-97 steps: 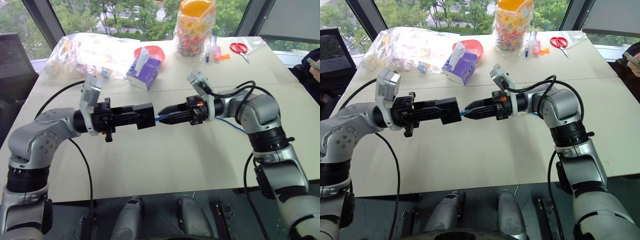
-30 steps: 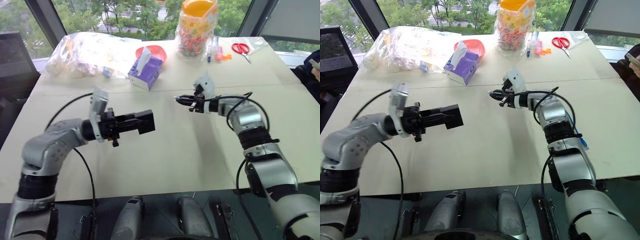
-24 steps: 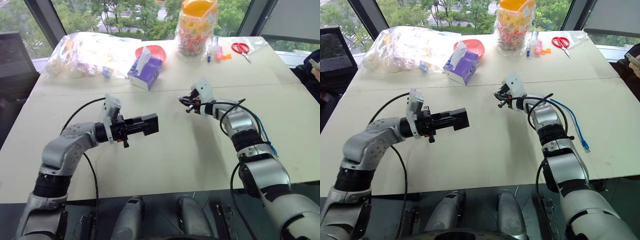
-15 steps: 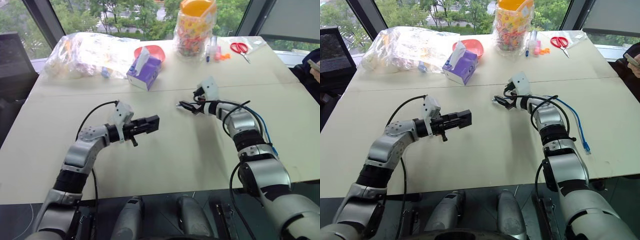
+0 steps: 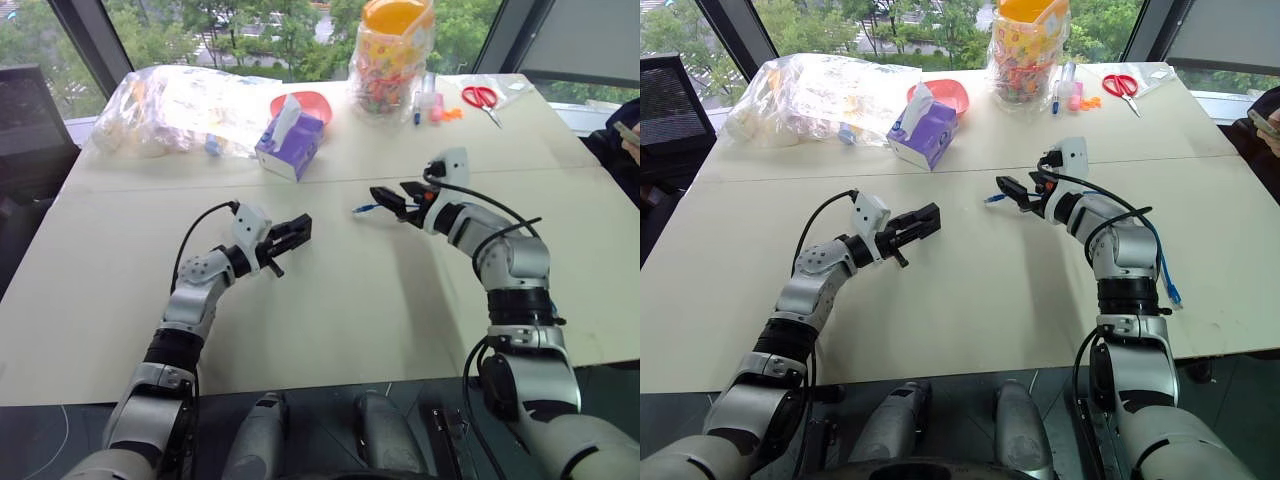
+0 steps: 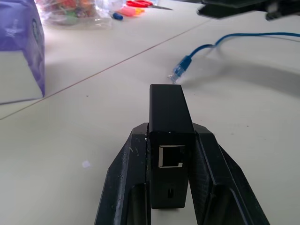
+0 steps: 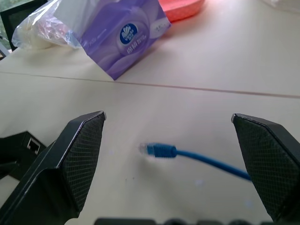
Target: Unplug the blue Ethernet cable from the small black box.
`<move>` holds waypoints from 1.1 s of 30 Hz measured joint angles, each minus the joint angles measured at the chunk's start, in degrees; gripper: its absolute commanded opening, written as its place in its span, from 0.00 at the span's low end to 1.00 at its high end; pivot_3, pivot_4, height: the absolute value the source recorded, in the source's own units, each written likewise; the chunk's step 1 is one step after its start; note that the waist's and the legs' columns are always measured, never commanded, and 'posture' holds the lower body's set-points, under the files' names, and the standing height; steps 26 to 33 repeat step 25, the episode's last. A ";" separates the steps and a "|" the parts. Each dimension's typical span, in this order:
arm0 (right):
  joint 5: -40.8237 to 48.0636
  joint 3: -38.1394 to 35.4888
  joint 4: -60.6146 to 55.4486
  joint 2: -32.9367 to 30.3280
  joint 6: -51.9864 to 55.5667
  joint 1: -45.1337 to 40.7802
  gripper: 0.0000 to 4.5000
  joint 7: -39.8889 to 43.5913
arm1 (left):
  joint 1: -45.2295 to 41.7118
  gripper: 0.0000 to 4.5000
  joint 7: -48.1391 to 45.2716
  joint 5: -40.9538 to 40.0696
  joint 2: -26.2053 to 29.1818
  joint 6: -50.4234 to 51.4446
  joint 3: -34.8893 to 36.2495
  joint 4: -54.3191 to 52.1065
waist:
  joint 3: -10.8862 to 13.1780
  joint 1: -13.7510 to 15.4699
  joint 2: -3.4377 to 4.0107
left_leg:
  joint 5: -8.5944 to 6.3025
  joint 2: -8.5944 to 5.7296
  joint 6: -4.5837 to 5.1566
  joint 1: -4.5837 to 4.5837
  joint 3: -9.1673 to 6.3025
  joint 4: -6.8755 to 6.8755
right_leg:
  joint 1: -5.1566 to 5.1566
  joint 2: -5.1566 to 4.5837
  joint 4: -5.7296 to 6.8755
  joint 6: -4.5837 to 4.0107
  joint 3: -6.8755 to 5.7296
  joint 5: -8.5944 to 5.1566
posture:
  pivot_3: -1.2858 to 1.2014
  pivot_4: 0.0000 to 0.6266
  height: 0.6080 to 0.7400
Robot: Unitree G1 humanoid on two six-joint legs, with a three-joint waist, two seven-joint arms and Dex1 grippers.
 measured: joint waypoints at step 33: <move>5.56 4.94 -21.41 -9.31 7.56 16.37 1.00 8.82 | 11.71 0.99 1.63 -0.30 7.85 4.67 6.24 -9.21 | -0.01 0.19 0.01 | -0.02 0.02 0.01 0.12 -0.01 -0.05 | 0.12 -0.01 -0.06 -0.05 0.00 -0.06 | 0.52 0.24 0.90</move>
